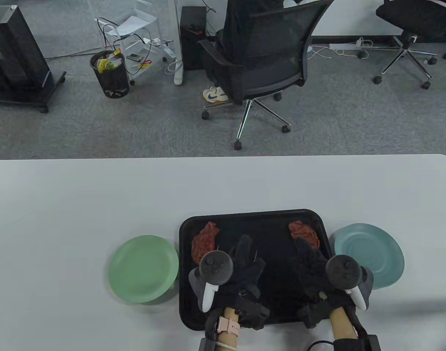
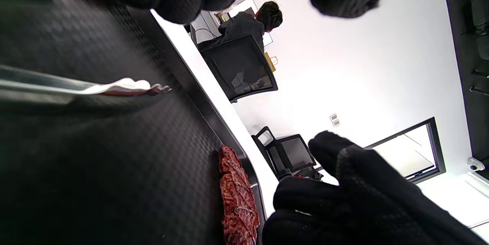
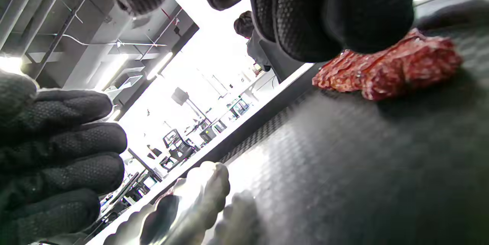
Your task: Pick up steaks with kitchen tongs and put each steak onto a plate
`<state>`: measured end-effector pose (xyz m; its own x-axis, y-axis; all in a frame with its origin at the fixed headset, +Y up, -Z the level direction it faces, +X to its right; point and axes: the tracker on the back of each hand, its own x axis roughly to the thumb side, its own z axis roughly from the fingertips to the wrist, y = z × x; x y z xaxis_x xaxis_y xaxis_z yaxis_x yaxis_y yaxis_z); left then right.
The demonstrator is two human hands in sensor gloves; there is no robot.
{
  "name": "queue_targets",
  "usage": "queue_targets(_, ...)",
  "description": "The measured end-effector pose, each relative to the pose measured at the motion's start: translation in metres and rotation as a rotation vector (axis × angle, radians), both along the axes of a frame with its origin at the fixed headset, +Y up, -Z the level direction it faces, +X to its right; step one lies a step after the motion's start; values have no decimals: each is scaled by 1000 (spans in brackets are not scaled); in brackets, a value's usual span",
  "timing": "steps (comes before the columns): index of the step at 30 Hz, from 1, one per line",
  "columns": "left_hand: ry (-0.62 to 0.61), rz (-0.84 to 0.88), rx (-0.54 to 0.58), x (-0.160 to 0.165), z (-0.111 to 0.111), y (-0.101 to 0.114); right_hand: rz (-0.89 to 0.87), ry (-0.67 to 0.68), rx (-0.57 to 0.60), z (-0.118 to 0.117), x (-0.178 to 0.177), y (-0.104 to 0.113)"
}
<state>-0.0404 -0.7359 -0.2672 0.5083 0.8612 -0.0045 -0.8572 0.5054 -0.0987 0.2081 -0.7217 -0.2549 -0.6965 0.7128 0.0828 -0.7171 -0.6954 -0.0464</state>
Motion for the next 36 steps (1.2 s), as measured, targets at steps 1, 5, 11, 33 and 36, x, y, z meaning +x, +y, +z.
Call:
queue_targets(1, 1, 1, -1, 0, 0, 0, 4, 2, -1, 0, -1, 0)
queue_targets(5, 3, 4, 2, 0, 0, -1, 22, 9, -3, 0, -2, -2)
queue_targets(11, 0, -2, -7, 0, -1, -1, 18, 8, -9, -2, -1, -4)
queue_targets(33, 1, -11, -13, -2, 2, -3, 49, 6, -18, -5, 5, -15)
queue_targets(36, 1, -8, -16, -2, 1, -3, 49, 6, -23, -6, 6, -17)
